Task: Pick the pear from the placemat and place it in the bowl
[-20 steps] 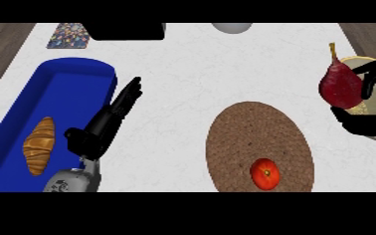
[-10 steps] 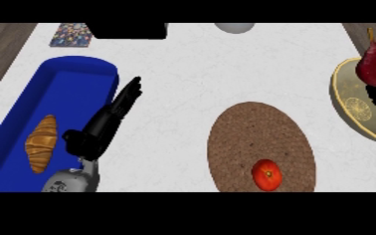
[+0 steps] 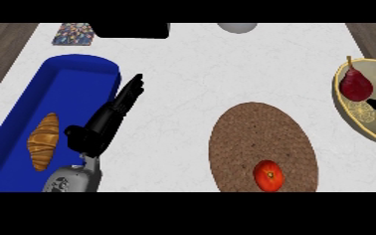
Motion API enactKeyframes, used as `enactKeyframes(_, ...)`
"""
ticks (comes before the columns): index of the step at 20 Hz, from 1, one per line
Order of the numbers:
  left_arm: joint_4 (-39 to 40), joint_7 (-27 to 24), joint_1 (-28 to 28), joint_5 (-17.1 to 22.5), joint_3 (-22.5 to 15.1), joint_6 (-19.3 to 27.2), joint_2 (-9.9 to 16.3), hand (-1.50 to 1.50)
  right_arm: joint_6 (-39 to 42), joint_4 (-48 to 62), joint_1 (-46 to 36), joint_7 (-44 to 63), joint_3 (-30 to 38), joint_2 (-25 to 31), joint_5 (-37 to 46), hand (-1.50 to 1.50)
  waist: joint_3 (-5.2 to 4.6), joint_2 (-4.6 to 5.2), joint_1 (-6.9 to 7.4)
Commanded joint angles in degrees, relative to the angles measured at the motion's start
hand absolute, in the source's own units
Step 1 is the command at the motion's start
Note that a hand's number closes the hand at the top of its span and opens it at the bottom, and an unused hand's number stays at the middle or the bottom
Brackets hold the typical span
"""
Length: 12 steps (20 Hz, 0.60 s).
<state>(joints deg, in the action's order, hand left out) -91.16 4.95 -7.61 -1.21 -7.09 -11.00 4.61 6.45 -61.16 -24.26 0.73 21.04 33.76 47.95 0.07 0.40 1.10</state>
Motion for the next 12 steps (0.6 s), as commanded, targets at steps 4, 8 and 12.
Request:
enactKeyframes(4,1.85,-1.95,0.84,-0.40,-0.01,-0.04,-0.79,0.00,0.59,17.36,-7.17,-14.79,3.30,3.06,-5.67,-1.50,0.00,-0.09,-0.17)
enactKeyframes(8,-2.34,1.41,2.20,0.37,0.02,-0.63,-0.18,0.00,-4.32,21.55,-9.27,-17.91,6.13,3.36,-7.58,-1.50,-0.01,-0.25,-0.25)
enactKeyframes(12,-1.67,0.51,1.32,-1.02,-1.15,0.52,-1.52,0.00,-7.50,23.39,-12.80,-16.62,12.81,4.60,-12.72,-1.50,0.04,-0.18,-0.14)
